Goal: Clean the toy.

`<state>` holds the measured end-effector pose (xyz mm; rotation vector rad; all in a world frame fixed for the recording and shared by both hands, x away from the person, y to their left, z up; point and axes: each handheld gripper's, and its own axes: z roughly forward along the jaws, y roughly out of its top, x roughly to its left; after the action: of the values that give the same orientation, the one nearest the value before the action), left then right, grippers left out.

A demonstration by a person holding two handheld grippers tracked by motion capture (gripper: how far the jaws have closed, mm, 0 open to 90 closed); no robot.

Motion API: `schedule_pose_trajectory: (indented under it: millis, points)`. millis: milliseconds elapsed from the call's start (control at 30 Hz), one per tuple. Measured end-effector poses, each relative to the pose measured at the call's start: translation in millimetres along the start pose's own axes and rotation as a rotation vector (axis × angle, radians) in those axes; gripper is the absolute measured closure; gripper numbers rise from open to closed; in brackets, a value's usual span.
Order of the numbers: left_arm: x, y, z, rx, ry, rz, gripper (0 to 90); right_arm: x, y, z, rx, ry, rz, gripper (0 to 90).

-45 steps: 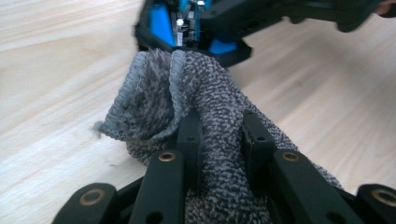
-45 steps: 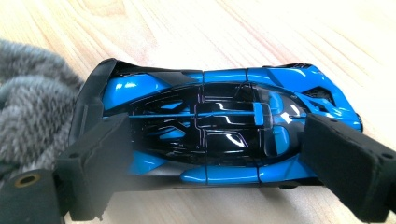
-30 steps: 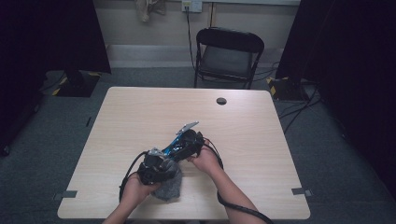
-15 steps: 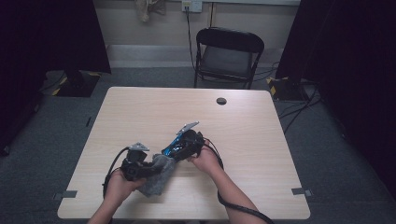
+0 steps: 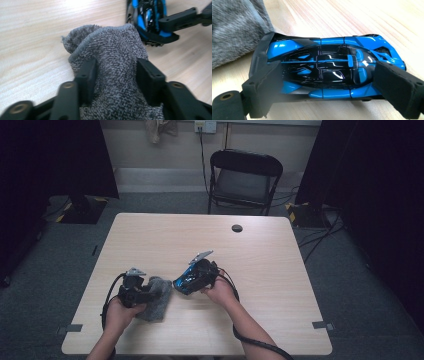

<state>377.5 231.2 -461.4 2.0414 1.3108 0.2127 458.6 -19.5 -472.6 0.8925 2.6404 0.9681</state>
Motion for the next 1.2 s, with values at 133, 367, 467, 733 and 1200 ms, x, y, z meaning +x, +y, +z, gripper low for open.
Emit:
schedule_pose_trajectory:
  millis: [133,367,467,733,1200]
  points:
    - [1.5,-0.6,-1.6,-0.010,0.055,-0.041,39.0,0.0,0.2,0.0,0.002,0.000,0.001,8.9]
    - [-6.0,-3.2,-9.0,-0.017,0.123,-0.082,40.4,0.1,0.3,0.0,0.002,0.000,0.001,8.9]
    - [-8.0,-4.3,-9.5,-0.001,0.136,-0.102,39.9,0.3,0.1,0.0,0.001,0.000,0.001,8.9]
    - [-3.9,-5.1,0.1,0.044,0.055,-0.080,73.2,0.3,0.3,0.1,0.001,0.000,0.000,8.9]
    - [16.0,70.1,32.2,-0.010,0.085,0.023,77.2,-0.4,-0.6,-0.1,-0.004,0.002,0.000,8.9]
